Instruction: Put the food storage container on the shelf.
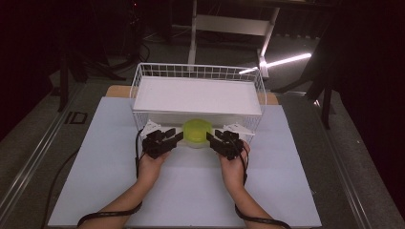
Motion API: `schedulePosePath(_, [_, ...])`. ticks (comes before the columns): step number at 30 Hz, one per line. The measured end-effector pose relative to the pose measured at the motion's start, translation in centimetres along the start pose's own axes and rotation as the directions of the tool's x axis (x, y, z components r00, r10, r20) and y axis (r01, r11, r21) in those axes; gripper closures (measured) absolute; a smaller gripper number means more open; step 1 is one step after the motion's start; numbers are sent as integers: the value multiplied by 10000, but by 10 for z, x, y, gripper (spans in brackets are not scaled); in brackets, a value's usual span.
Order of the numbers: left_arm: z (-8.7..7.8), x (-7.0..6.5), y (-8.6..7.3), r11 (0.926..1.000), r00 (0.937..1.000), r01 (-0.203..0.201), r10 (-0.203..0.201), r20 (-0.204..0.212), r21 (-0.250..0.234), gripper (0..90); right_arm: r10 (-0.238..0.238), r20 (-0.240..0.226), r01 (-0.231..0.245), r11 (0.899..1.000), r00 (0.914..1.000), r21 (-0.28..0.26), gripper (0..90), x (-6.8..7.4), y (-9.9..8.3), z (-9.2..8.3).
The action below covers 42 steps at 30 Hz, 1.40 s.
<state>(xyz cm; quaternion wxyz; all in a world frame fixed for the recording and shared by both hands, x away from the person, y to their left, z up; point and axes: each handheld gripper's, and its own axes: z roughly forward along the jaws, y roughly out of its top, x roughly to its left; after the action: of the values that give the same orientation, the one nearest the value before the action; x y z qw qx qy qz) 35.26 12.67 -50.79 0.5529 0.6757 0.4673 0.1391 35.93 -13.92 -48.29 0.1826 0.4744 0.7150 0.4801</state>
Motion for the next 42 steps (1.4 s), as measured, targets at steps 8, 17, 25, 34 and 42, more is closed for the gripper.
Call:
schedulePosePath(8, [-14,-7,-8,9968,9946,-702,669,798,385,380,-120,-139,124,9995,9998,297,616,7,-10,-15])
schedulePosePath(17, [-33,-13,-17,9949,9782,-966,895,1875,290,118,-249,-300,272,9967,9992,767,638,15,-25,-20])
schedulePosePath(25, [-56,-22,-27,9907,9748,-1302,1207,1878,391,16,-485,-365,521,9932,9982,1038,661,20,-34,-15])
schedulePosePath(34, [-86,-25,-34,9908,9756,-1335,1271,1793,241,17,-778,-380,831,9822,9962,1686,895,27,-38,-3])
schedulePosePath(42, [-94,-28,-39,9900,9743,-1406,1397,1766,-77,17,-726,-325,773,9802,9968,1823,898,30,-33,11])
